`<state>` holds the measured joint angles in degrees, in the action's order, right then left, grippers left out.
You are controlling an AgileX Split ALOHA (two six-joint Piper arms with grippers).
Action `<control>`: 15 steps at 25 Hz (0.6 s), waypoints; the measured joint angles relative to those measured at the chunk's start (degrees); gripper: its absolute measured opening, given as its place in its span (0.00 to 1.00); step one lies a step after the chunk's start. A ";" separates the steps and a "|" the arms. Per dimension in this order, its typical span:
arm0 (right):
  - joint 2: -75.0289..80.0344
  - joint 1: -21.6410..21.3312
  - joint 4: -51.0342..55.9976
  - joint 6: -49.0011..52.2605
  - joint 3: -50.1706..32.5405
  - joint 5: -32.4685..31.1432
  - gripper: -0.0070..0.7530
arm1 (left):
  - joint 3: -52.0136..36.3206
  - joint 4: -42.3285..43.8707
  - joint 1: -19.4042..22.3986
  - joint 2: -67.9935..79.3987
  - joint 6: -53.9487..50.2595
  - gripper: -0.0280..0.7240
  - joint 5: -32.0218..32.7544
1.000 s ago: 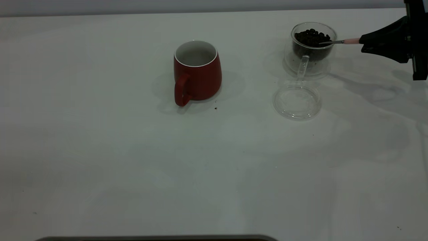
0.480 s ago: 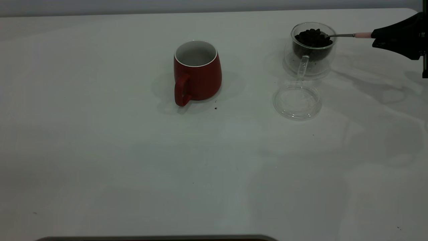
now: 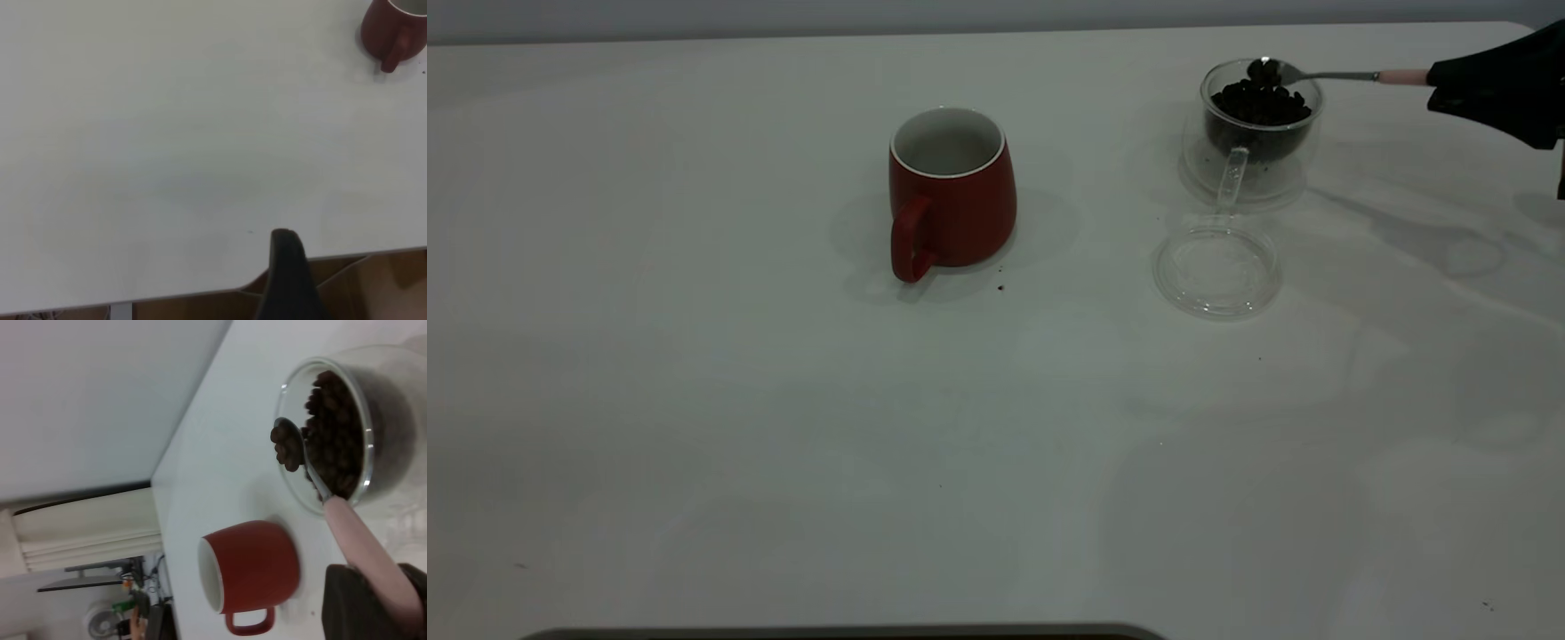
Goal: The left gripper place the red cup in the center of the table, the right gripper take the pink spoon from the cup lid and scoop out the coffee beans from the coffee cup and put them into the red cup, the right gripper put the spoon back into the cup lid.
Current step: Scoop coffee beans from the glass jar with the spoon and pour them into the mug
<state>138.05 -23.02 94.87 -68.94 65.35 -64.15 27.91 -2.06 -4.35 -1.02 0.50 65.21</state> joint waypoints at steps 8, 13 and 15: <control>0.00 -0.11 -0.02 -0.15 0.00 -0.81 0.16 | 0.00 0.00 0.00 0.00 0.00 0.79 0.00; 0.00 0.30 -0.21 0.40 -0.05 -0.81 0.16 | 0.00 0.00 0.00 0.00 0.00 0.79 0.00; 0.00 1.16 -0.23 0.54 -0.05 -0.81 0.16 | 0.00 0.00 0.00 0.00 0.00 0.79 0.00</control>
<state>138.05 -21.86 94.64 -68.40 65.30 -64.96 27.91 -2.06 -4.35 -1.02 0.50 65.21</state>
